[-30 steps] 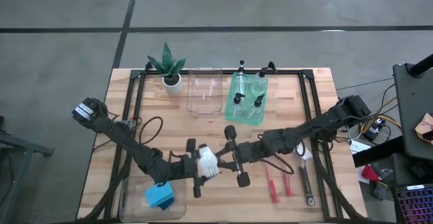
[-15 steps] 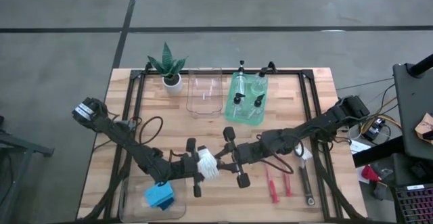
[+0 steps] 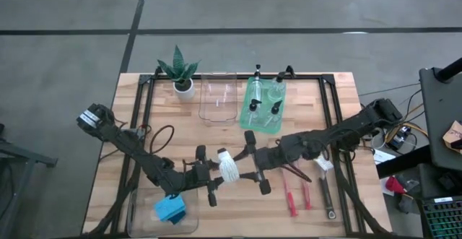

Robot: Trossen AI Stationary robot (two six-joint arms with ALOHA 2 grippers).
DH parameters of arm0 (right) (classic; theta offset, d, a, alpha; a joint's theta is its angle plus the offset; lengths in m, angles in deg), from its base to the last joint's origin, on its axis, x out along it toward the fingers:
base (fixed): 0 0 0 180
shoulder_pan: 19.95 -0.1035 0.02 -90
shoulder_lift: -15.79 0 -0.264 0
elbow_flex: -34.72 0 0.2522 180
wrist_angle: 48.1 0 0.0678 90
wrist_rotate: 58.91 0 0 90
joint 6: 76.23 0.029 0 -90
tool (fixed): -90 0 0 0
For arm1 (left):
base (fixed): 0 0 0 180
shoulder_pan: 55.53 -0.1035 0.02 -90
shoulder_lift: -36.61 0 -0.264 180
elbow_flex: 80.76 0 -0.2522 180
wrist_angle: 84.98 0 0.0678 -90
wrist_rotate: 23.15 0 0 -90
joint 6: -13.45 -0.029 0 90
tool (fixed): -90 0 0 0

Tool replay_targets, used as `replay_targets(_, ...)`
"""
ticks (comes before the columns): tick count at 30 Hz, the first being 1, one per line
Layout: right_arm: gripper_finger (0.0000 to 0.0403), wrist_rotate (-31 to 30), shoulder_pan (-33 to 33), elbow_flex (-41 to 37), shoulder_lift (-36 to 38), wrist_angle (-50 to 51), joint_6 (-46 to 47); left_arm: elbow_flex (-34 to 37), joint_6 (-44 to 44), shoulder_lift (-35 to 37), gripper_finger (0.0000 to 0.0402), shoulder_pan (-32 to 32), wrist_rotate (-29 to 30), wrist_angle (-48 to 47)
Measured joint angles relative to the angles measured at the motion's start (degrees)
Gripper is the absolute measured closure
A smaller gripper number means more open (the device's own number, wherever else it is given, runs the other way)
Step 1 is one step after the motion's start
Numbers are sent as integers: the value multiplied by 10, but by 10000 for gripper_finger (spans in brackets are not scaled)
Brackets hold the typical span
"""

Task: Pick & Place Kitchen Sink Supplies
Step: Put the black dish brush into the top transparent bin

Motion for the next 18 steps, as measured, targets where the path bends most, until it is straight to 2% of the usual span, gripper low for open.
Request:
replay_targets(6,173,-19,-1,0,39,108,23,0,2,4,300,0,25,2)
replay_targets(10,166,-52,-3,-1,64,192,53,0,4,21,300,-1,88,-12)
replay_targets(14,160,-56,-12,-15,78,235,85,0,13,60,298,-16,126,-77)
replay_targets(18,159,-55,-28,-42,86,235,104,0,75,116,298,-64,107,-180)
